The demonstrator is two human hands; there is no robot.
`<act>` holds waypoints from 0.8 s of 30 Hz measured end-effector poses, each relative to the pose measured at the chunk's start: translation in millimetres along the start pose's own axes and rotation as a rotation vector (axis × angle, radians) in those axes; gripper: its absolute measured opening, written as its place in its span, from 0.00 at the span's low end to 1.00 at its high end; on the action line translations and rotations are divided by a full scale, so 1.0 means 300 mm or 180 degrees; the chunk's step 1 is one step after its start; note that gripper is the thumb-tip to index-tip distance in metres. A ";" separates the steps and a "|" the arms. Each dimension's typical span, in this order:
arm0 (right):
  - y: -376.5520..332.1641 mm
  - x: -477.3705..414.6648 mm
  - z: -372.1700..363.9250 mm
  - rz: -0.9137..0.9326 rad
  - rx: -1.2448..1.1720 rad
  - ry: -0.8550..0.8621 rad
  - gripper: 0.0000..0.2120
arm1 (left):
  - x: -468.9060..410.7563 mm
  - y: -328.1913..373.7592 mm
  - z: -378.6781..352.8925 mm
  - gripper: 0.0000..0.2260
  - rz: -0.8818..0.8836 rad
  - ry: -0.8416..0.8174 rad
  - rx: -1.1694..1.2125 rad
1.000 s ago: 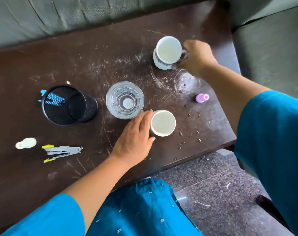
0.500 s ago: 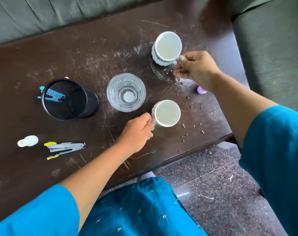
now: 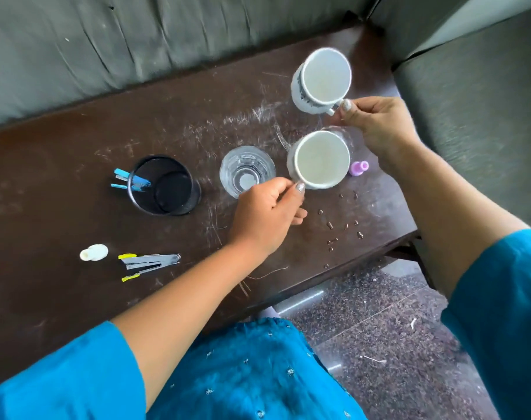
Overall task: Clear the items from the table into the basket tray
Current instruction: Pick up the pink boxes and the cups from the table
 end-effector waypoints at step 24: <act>-0.954 0.980 -1.039 0.0927 0.0512 -0.1497 0.06 | 0.547 0.501 1.652 0.12 0.0472 0.1439 -0.0490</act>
Point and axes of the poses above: each hand's wrist, its own x-axis away from the middle knuckle, its own z-axis out of the back of the hand, y = z × x, the point moved 6 cm from there along -x, towards the middle knuckle, and after that the axes turned 14 degrees about -z, right-handed, at the moved point
